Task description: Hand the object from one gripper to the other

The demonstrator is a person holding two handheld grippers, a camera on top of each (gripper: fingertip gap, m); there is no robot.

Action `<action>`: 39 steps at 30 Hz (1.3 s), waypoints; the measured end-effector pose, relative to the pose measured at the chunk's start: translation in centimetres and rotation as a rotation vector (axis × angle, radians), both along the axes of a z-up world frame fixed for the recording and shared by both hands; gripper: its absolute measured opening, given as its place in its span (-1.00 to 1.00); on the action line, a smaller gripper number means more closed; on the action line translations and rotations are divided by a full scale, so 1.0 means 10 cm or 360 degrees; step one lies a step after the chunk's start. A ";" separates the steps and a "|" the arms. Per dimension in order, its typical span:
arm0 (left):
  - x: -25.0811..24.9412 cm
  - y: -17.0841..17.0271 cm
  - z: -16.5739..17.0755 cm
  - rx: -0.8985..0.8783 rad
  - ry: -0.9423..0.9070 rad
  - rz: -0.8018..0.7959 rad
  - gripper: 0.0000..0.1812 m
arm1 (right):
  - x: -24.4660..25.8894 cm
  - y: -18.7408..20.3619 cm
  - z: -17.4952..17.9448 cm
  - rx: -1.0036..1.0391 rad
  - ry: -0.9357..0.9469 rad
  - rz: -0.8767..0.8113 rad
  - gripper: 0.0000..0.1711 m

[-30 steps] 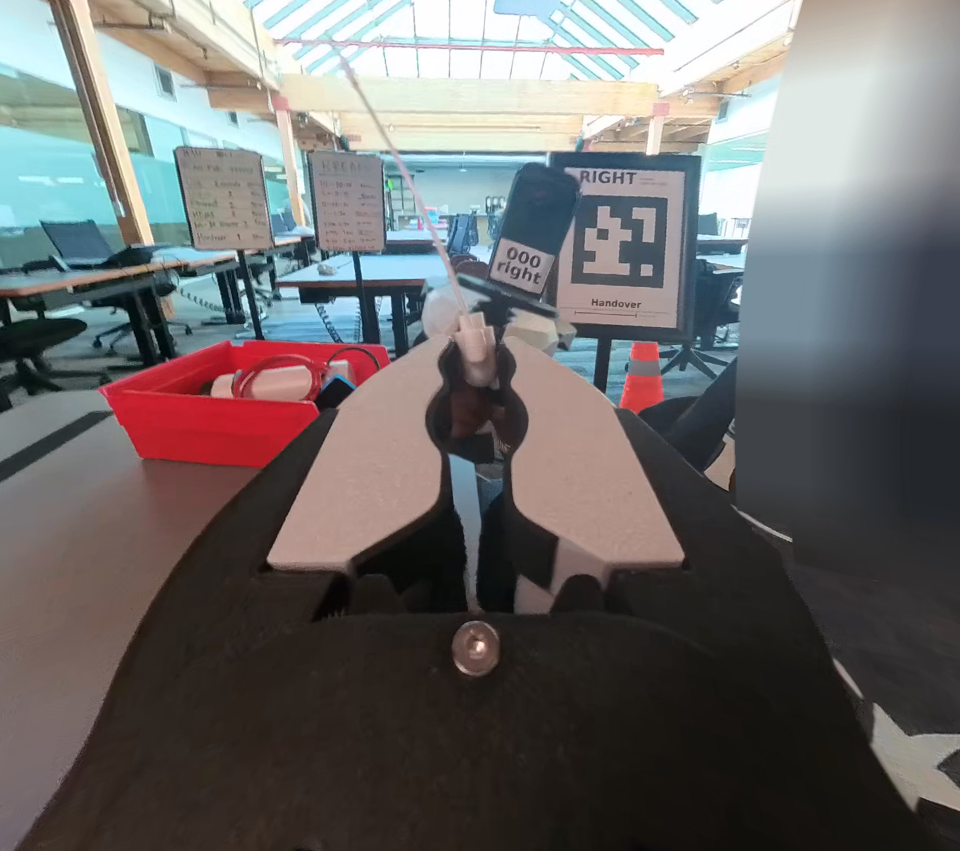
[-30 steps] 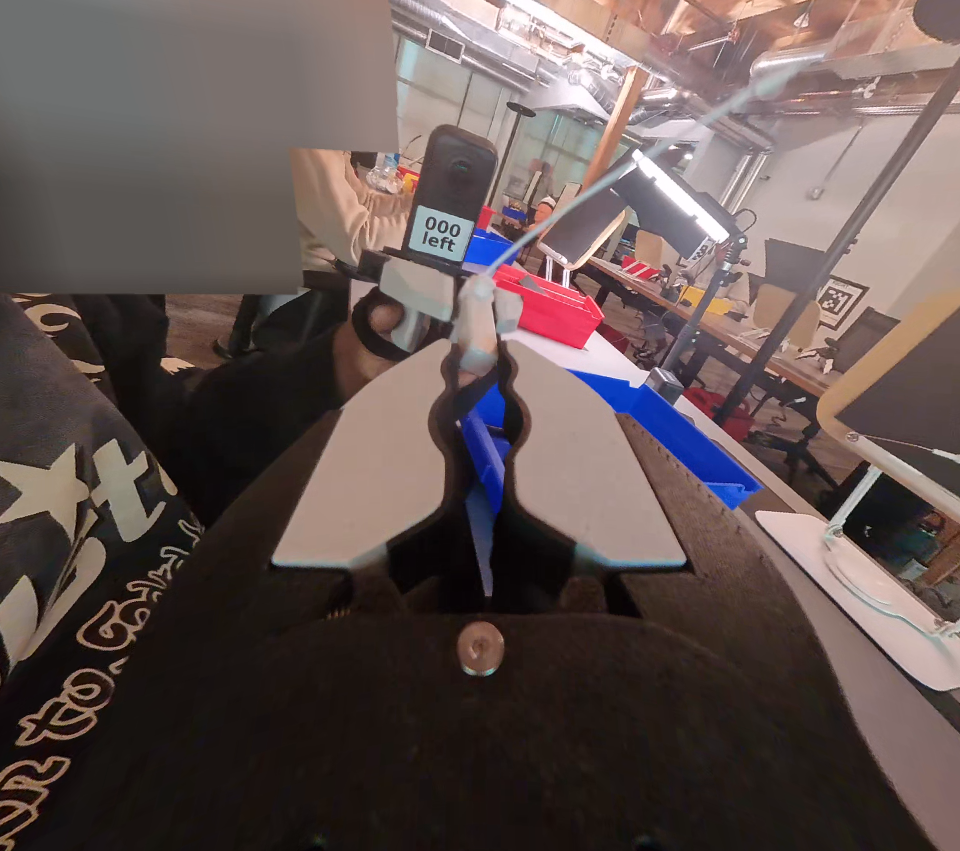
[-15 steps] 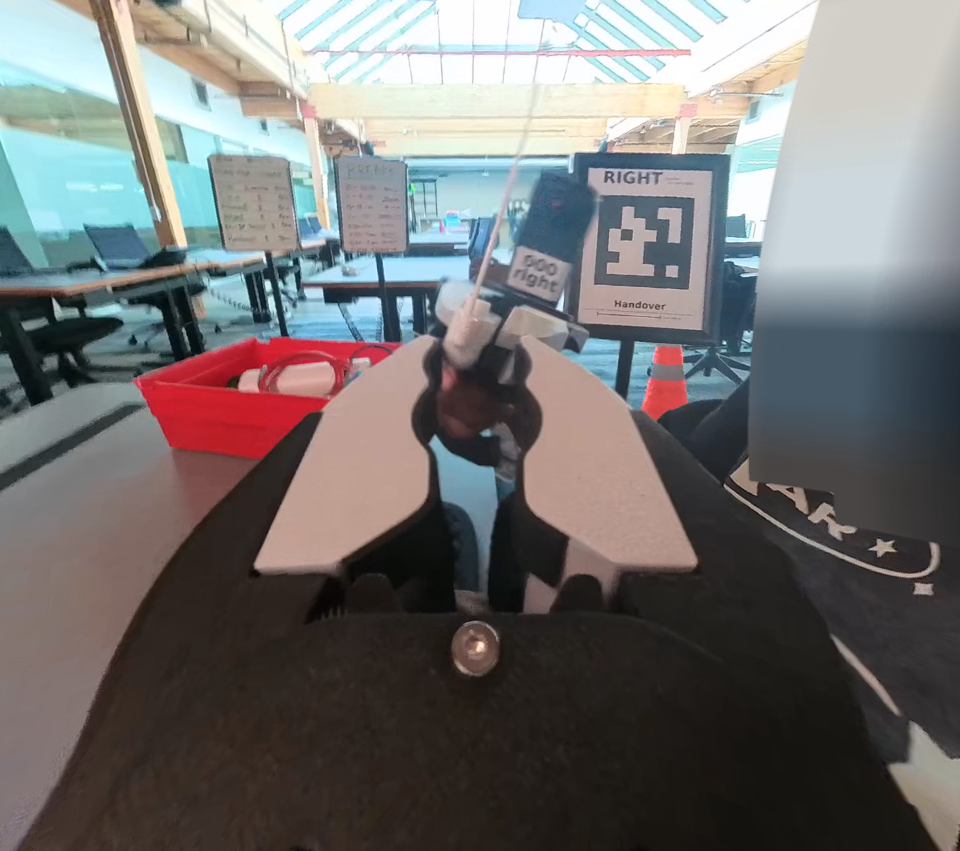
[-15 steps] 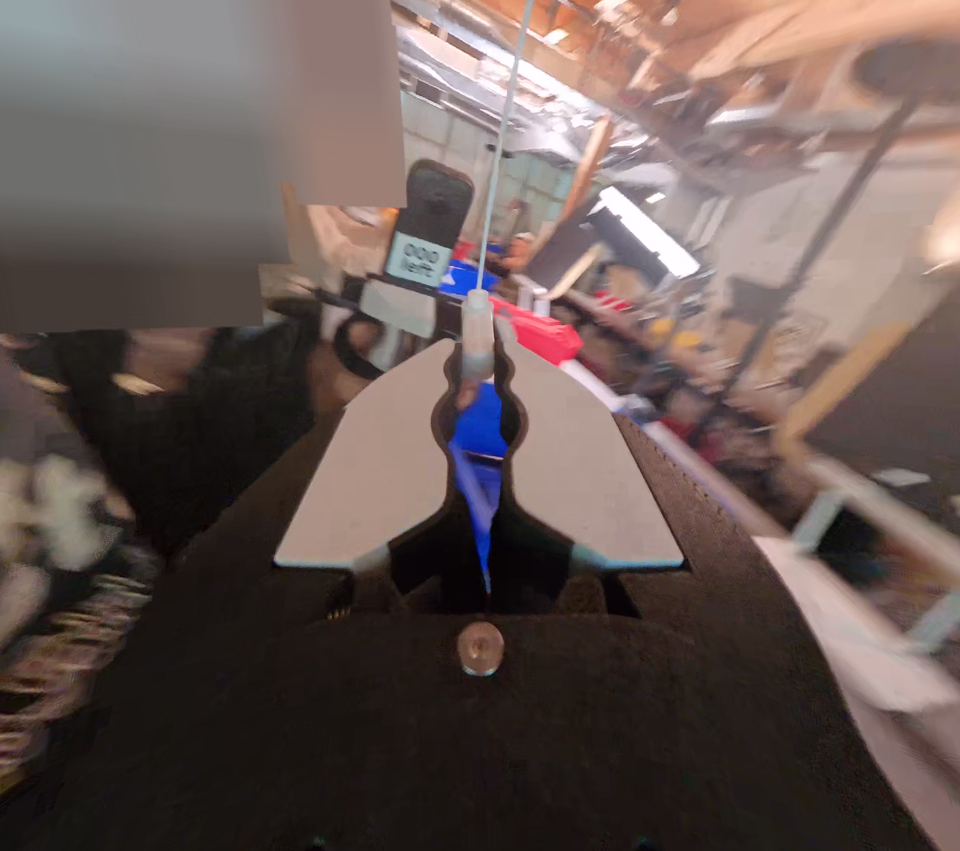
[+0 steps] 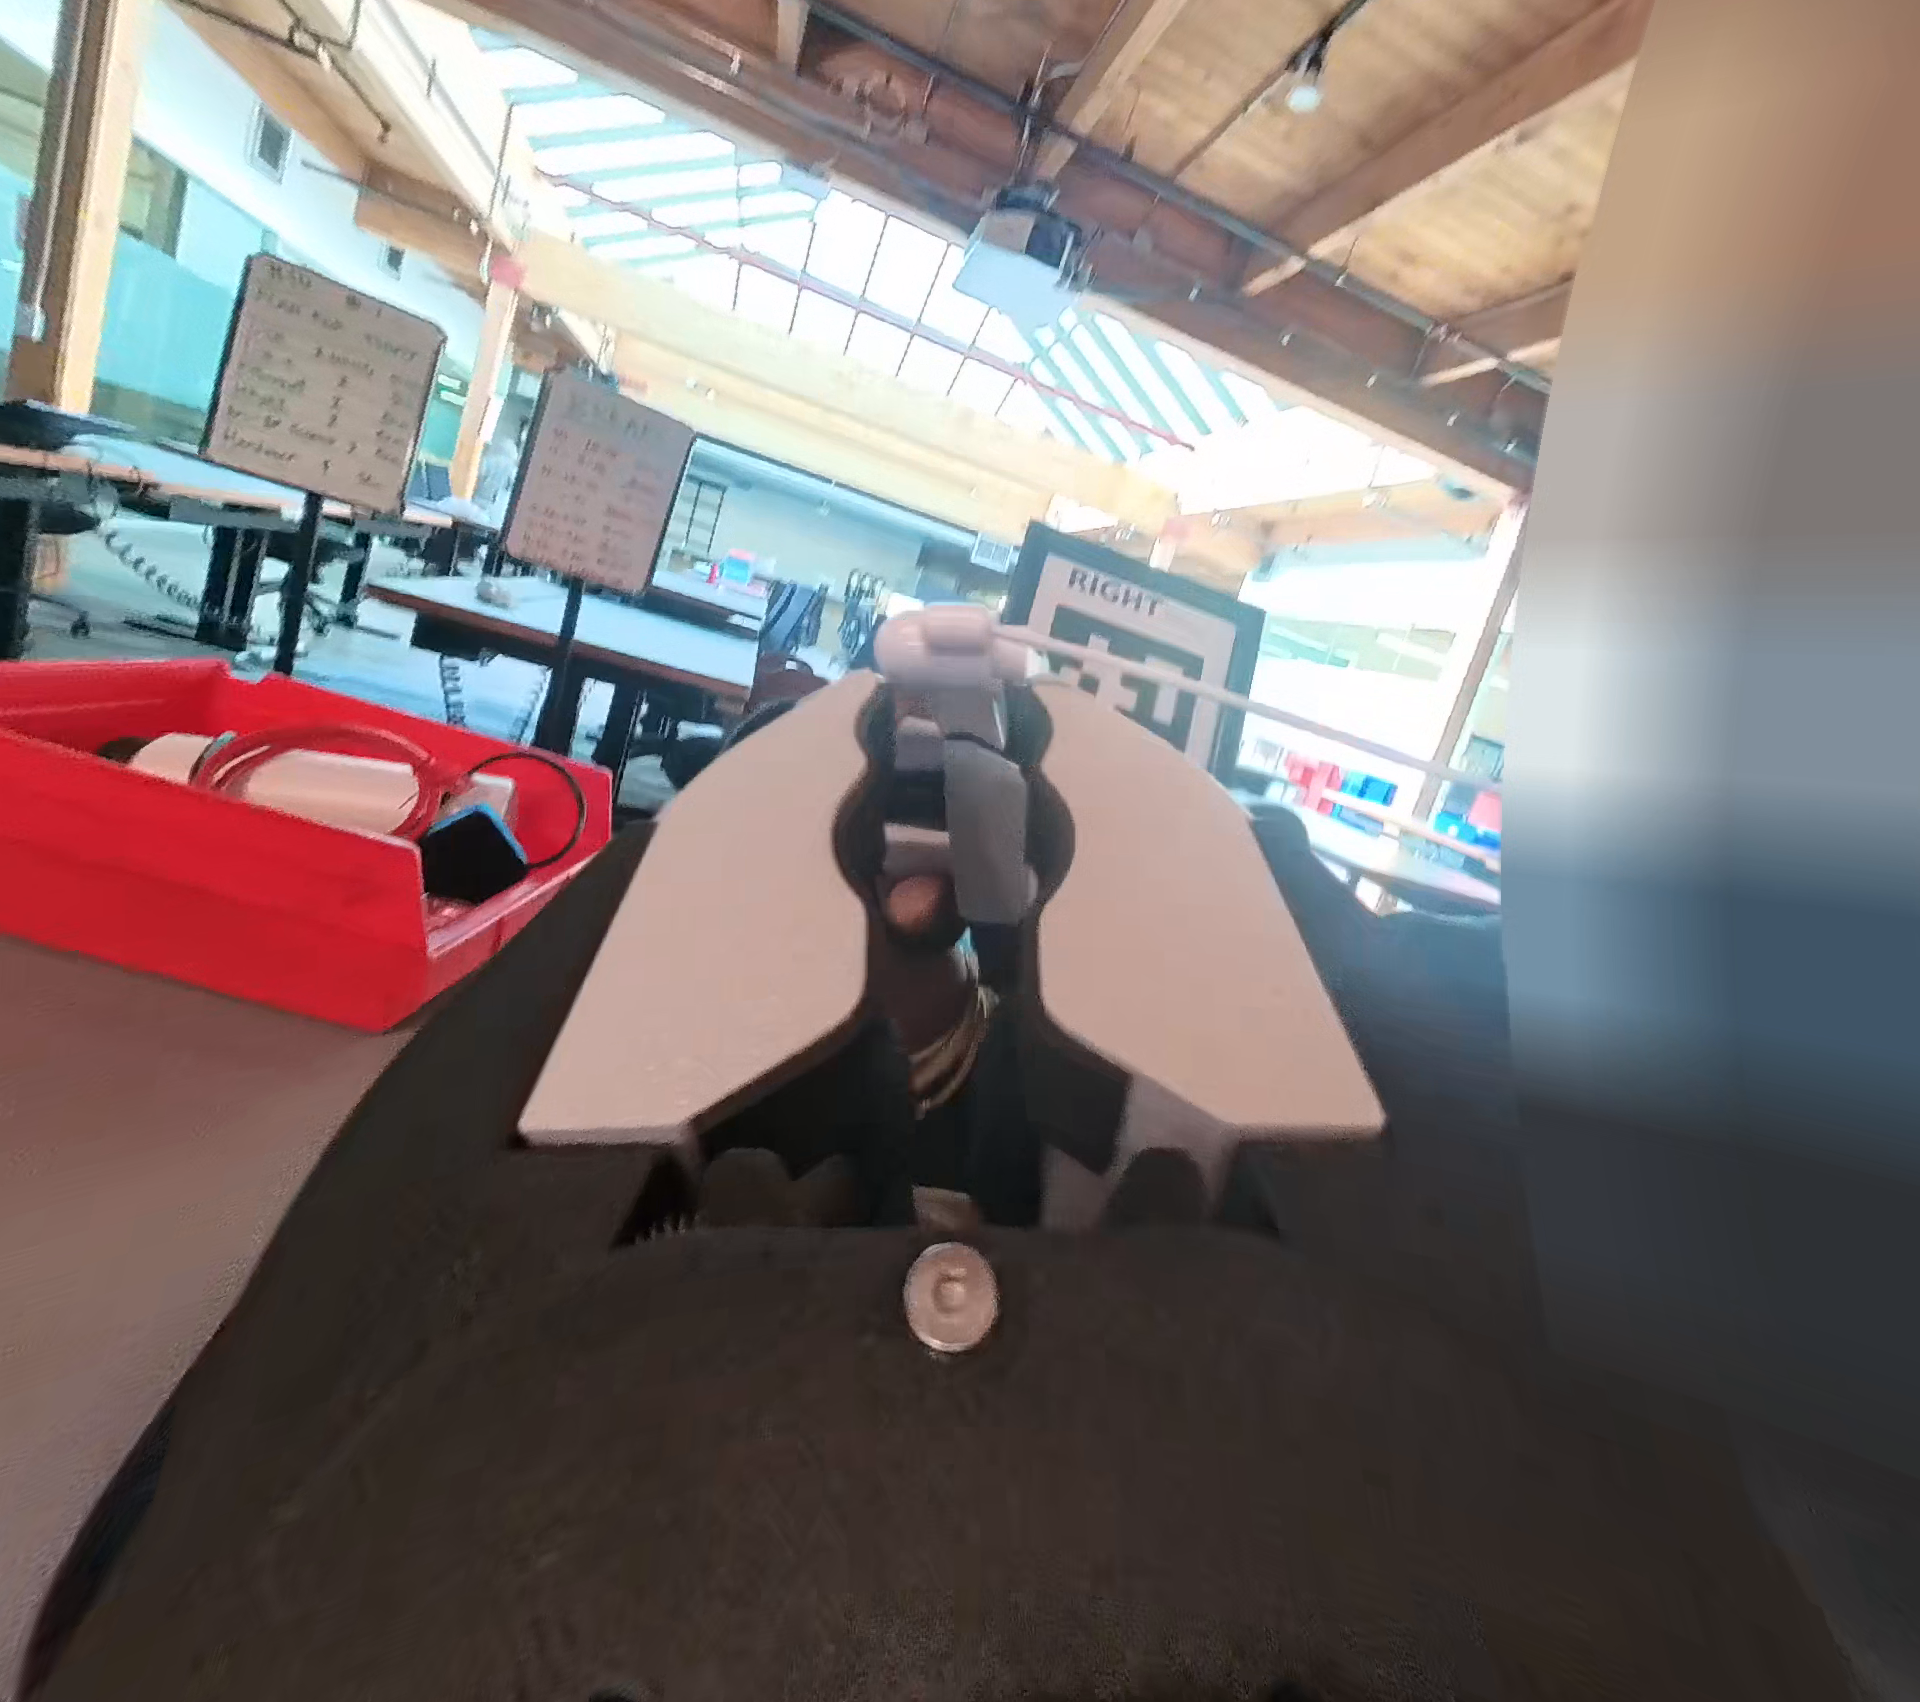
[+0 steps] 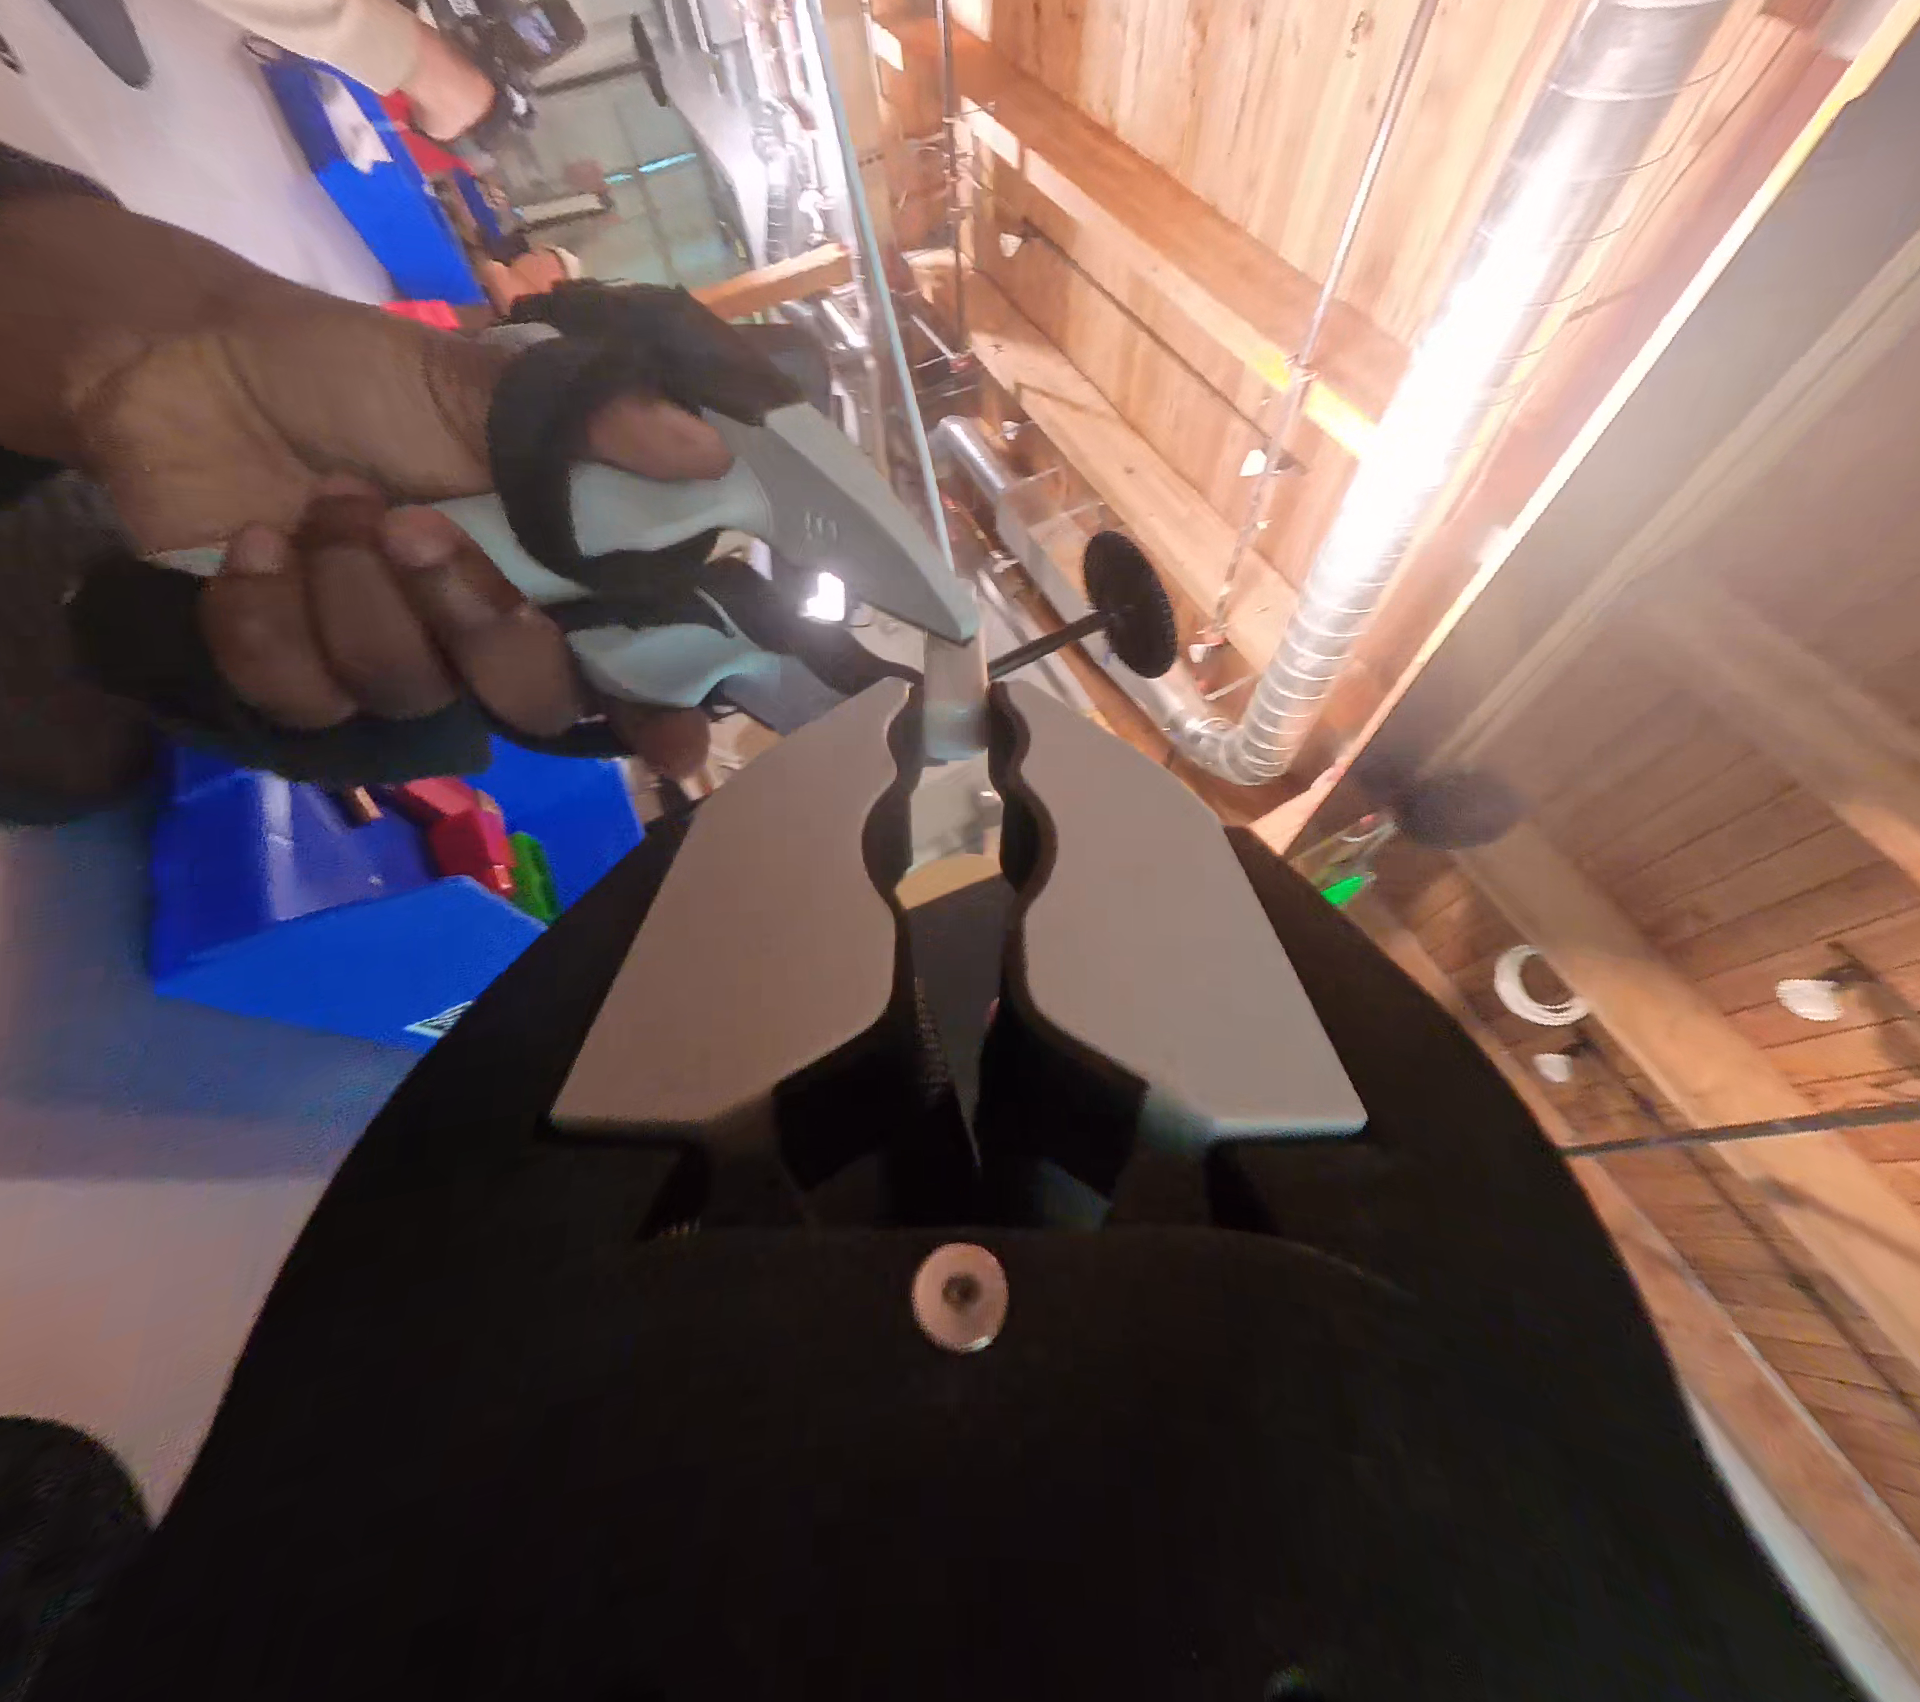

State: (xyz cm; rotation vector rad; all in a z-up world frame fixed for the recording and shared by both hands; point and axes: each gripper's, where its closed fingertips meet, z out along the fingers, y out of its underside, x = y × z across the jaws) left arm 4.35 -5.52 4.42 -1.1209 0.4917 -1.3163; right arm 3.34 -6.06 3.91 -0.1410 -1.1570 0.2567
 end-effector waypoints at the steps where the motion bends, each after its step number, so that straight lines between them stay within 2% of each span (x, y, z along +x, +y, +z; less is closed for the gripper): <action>1: 0.00 0.00 0.02 0.0029 -0.0049 0.0004 -0.79 | 0.00 -0.01 0.01 0.0021 0.0032 -0.0022 -0.86; 4: 0.02 -0.03 0.06 0.0094 -0.0148 -0.0022 -0.86 | 0.01 -0.01 0.05 0.0021 0.0091 -0.0036 -0.86; 6: 0.01 -0.05 0.07 0.0151 -0.0137 -0.0017 -0.86 | 0.01 -0.02 0.05 -0.0108 0.0053 0.0039 -0.86; 9: -0.03 -0.12 0.10 0.0296 -0.0108 0.0005 -0.86 | -0.01 -0.03 0.06 -0.0644 -0.0118 0.0371 -0.75; 12: -0.08 -0.20 0.15 0.0494 -0.0067 0.0083 -0.86 | -0.05 -0.09 0.05 -0.1491 -0.0425 0.0925 -0.69; 13: -0.09 -0.21 0.15 0.0537 -0.0037 0.0108 -0.86 | -0.03 -0.17 0.04 -0.1685 -0.0548 0.1136 -0.68; 14: -0.10 -0.22 0.15 0.0562 -0.0011 0.0126 -0.86 | 0.00 -0.22 0.06 -0.1811 -0.0613 0.1309 -0.69; 16: -0.11 -0.23 0.15 0.0587 0.0011 0.0144 -0.86 | 0.00 -0.17 0.10 -0.1942 -0.0578 0.1395 -0.73; 26: -0.08 -0.17 0.12 0.0519 0.0035 0.0170 -0.85 | -0.06 -0.15 0.06 -0.1650 -0.0463 0.1116 -0.85; 27: -0.09 -0.15 0.12 0.0483 0.0030 0.0187 -0.86 | -0.06 -0.12 0.07 -0.1559 -0.0401 0.1038 -0.84; 29: -0.08 -0.10 0.11 0.0406 0.0020 0.0202 -0.72 | -0.05 -0.04 0.10 -0.1313 -0.0249 0.0823 -0.84; 34: -0.05 -0.02 0.12 0.0217 -0.0088 0.0175 -0.58 | 0.04 0.01 0.19 -0.0480 0.0106 0.0174 -0.84; 36: -0.07 0.00 0.15 0.0153 -0.0217 0.0180 -0.52 | 0.06 -0.02 0.22 -0.0295 0.0191 0.0030 -0.85; 39: -0.09 -0.01 0.20 0.0141 -0.0381 0.0194 -0.53 | 0.04 -0.04 0.21 -0.0119 0.0250 -0.0126 -0.84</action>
